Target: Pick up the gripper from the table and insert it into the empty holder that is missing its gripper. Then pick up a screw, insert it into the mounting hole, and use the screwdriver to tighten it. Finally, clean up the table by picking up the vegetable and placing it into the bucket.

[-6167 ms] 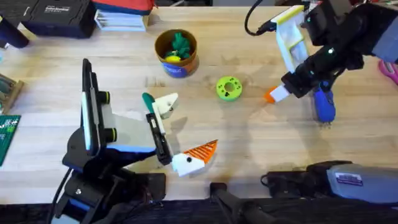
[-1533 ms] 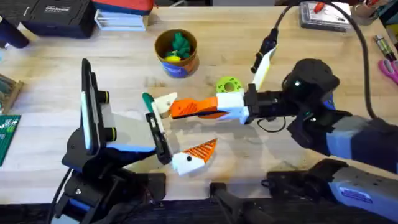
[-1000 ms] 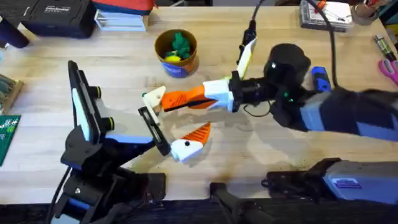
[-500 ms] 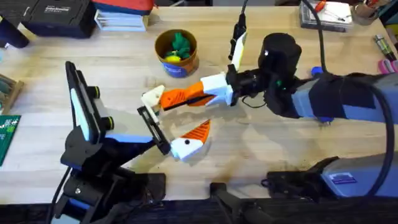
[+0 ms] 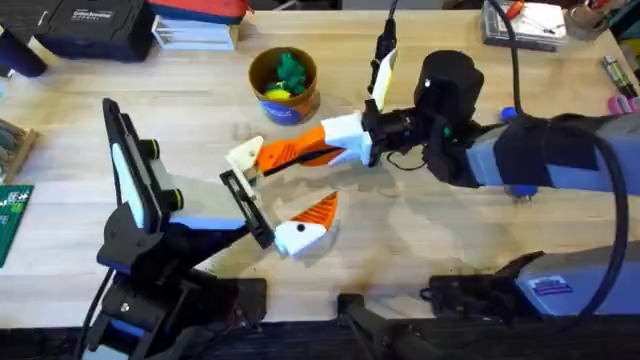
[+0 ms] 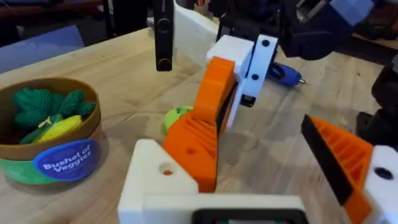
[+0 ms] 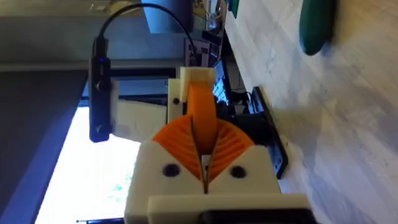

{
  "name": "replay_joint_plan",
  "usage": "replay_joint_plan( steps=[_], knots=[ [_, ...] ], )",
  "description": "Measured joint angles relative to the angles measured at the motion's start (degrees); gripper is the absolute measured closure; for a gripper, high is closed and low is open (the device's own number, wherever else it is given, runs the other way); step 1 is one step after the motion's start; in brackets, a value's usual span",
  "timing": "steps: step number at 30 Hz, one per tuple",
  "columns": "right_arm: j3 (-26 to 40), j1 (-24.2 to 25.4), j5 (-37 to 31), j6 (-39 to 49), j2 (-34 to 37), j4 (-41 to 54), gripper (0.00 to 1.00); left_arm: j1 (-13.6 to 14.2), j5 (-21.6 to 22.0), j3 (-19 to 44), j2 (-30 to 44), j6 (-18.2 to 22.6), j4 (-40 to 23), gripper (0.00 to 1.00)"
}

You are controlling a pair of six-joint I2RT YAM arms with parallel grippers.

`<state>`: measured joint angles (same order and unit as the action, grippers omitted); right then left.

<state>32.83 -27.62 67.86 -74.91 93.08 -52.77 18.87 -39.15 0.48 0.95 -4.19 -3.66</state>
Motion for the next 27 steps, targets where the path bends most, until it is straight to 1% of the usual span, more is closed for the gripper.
replay_joint_plan(
  steps=[2, 5, 8, 15, 27],
  knots=[
    [0.1, -0.1, -1.3, -0.9, 0.0, -0.2, 0.991, 0.0, 0.1, 0.0, 0.0, 0.0, 0.0, 0.015],
    [0.5, -1.1, -3.6, -1.7, 0.0, 0.0, 0.991, 0.4, -1.3, 0.0, 0.0, -0.2, 0.0, 0.015],
    [0.9, -2.5, -3.8, -1.9, 0.0, 0.2, 0.991, 0.5, -2.3, 0.0, 0.0, -0.1, 0.0, 0.014],
    [0.9, -2.8, -2.5, -2.0, 0.0, 0.3, 0.991, 0.6, -4.6, 0.0, 0.0, -0.1, 0.0, 0.015],
    [0.9, -3.7, -5.6, -2.0, 0.0, 0.2, 0.990, 0.6, -3.4, 0.0, 0.0, -0.2, -0.1, 0.015]
  ],
)
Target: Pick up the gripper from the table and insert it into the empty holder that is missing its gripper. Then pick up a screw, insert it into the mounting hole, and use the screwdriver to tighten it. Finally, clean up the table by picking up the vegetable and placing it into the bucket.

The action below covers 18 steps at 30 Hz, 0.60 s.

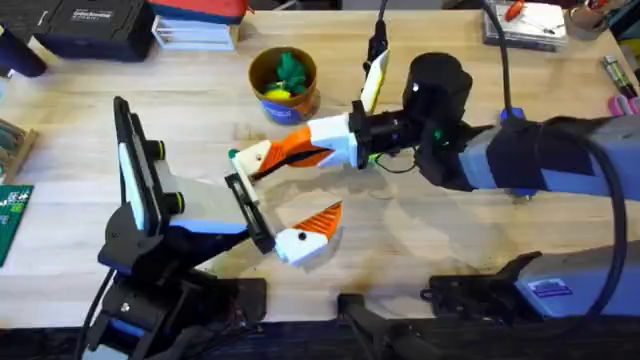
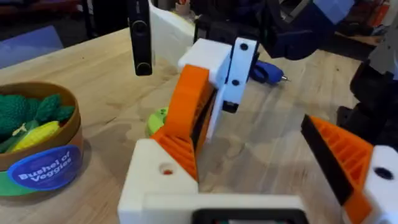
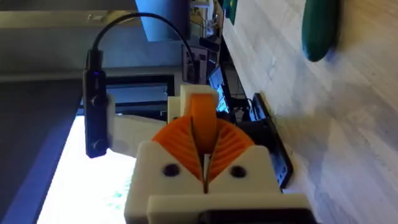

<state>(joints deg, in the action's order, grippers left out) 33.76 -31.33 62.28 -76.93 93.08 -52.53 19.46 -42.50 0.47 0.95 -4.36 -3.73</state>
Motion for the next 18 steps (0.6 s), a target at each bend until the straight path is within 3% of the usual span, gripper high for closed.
replay_joint_plan(
  steps=[7, 18],
  knots=[
    [0.0, 0.0, 0.0, 0.1, 0.0, 0.0, 0.970, 0.0, 0.1, 0.0, 0.0, 0.0, 0.0, 0.015],
    [0.0, -0.2, 0.3, 1.9, 0.0, -0.1, 0.827, 0.1, -1.1, 0.0, 0.0, 0.3, 0.1, 0.015]
  ],
)
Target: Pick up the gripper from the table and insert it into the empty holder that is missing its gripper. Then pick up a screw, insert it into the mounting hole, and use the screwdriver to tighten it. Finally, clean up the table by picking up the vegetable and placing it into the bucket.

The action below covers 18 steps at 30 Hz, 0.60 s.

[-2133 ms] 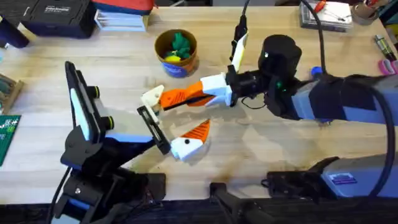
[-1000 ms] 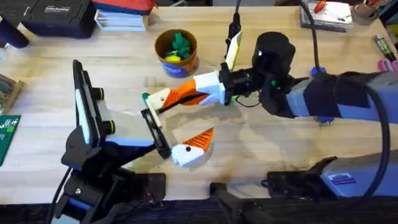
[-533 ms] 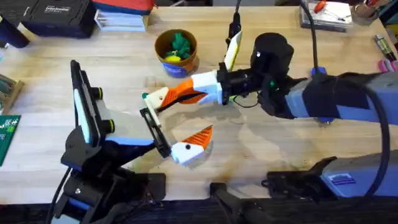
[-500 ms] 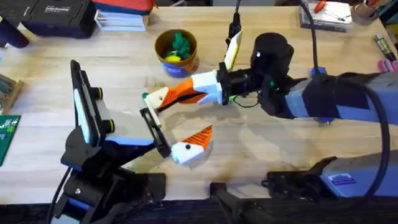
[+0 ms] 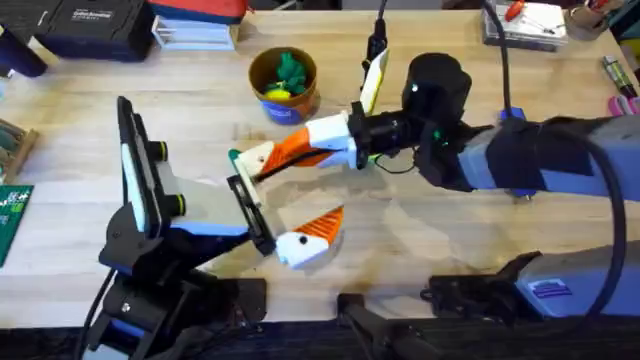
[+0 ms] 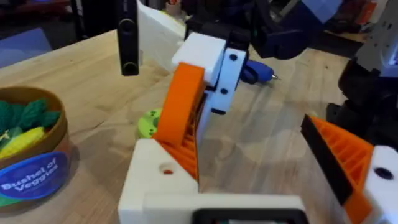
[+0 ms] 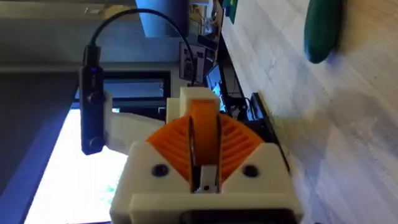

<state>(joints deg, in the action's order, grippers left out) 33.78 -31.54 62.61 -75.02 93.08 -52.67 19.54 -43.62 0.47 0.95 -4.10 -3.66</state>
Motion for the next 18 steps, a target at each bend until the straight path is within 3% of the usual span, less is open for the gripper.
replay_joint_plan(
  steps=[8, 12, 15, 16, 18],
  knots=[
    [0.1, -0.7, 0.2, 0.5, 0.1, -3.1, 0.701, 0.6, -2.4, 0.0, -0.3, 0.8, -0.1, 0.015],
    [0.2, -0.8, 0.3, 0.5, 0.1, -3.5, 0.434, 0.9, -4.1, 0.0, -0.3, 0.7, -0.2, 0.015],
    [0.4, -1.0, 0.4, 0.8, 0.1, -3.6, 0.100, 1.3, -5.3, 0.0, -0.3, 0.7, -0.4, 0.014],
    [0.4, -1.1, 0.4, 1.0, 0.1, -3.6, 0.032, 1.3, -5.5, 0.0, -0.3, 0.7, -0.4, 0.016],
    [0.5, -1.1, 0.2, 1.5, 0.1, -3.6, 0.012, 1.3, -6.0, 0.0, -0.3, 0.7, -0.4, 0.015]
  ],
)
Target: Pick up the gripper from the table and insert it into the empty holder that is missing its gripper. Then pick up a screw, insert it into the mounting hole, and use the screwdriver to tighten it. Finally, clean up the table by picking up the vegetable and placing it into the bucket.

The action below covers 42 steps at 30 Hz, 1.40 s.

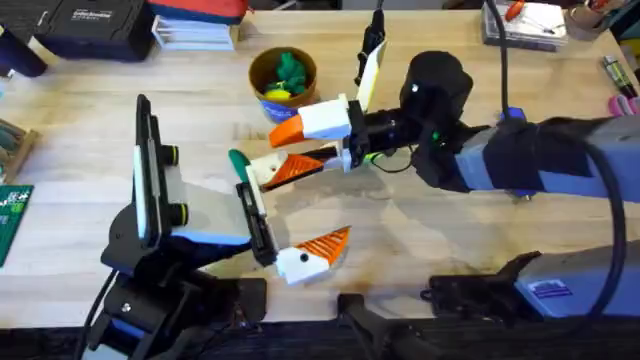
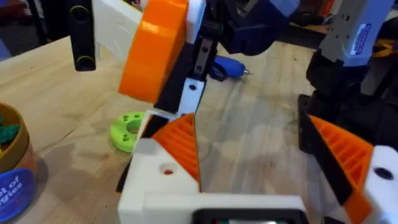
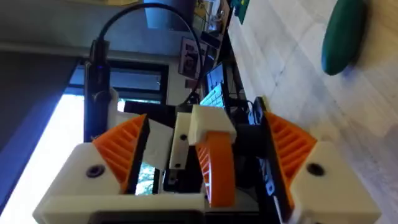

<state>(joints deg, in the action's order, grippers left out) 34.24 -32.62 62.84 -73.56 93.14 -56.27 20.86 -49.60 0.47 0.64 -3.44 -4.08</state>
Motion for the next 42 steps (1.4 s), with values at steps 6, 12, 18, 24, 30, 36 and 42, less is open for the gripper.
replay_joint_plan(
  steps=[6, 12, 18, 24, 30, 36, 42],
  knots=[
    [0.1, 0.8, -4.1, 3.6, 0.0, 0.5, 0.009, 0.0, -0.4, 0.0, 0.0, 0.0, 0.0, 0.015],
    [2.1, 8.7, -9.2, 12.2, 0.0, 14.0, 0.008, 0.0, -0.4, 0.0, 0.0, 0.0, 0.0, 0.015],
    [9.1, 13.9, -14.7, 27.5, -5.2, 43.4, 0.009, 0.0, -0.4, 0.0, 0.0, 0.0, 0.0, 0.015],
    [19.9, 13.2, -31.2, 44.4, -14.9, 73.1, 0.008, 0.0, -0.4, 0.0, 0.0, 0.0, 0.0, 0.016],
    [22.6, 6.7, -53.0, 51.3, -16.5, 86.8, 0.007, 0.0, -0.4, 0.0, 0.0, 0.0, 0.0, 0.015],
    [22.6, 3.4, -60.9, 52.9, -15.8, 89.7, 0.006, 0.0, -0.4, 0.0, 0.0, 0.0, 0.0, 0.016],
    [22.6, 2.0, -62.9, 56.3, -15.1, 90.9, 0.055, 0.0, -0.4, 0.0, 0.0, 0.0, 0.0, 0.015]
  ],
)
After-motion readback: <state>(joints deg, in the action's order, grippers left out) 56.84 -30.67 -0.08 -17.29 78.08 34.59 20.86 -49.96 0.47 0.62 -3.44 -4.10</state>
